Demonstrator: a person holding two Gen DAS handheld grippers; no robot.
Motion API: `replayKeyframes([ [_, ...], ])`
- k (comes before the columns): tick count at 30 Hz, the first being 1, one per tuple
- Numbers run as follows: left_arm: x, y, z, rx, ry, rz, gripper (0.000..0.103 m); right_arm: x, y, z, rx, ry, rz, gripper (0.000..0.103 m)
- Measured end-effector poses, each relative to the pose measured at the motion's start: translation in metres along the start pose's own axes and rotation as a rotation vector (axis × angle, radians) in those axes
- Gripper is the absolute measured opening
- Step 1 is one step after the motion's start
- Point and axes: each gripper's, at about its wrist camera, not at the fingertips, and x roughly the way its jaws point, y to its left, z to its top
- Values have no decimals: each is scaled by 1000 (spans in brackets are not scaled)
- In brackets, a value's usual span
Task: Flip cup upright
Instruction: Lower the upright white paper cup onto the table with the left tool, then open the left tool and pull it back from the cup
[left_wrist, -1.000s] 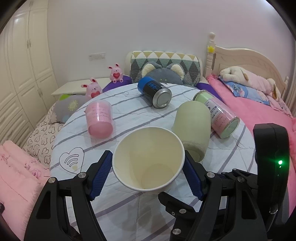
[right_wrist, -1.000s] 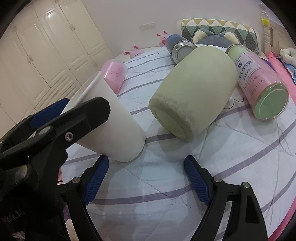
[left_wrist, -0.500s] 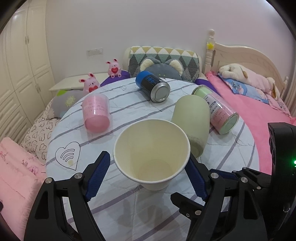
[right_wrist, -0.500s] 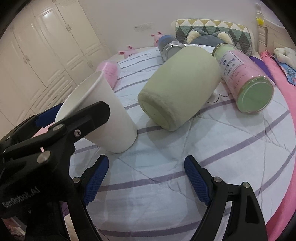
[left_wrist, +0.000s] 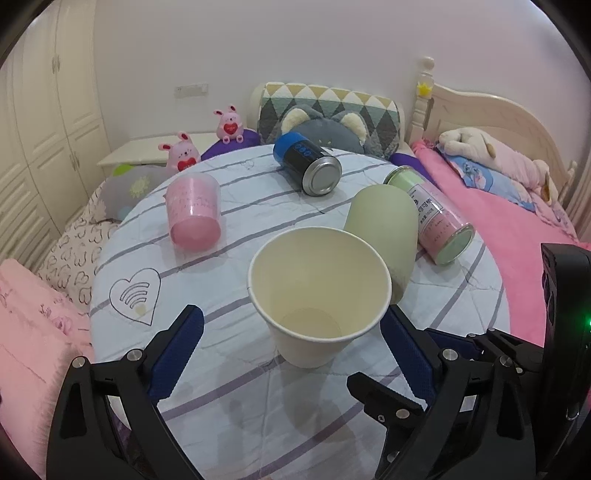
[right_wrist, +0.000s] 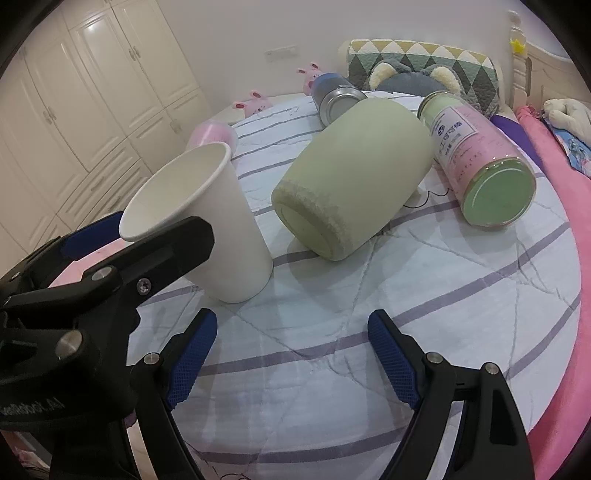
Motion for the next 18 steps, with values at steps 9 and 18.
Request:
replayKeyframes([
  [9, -9, 3, -2, -8, -9, 3, 98, -6, 5, -2, -11, -2, -8, 85],
  [18, -22, 0, -8, -16, 2, -30, 99, -26, 5, -4, -23, -23, -45, 85],
])
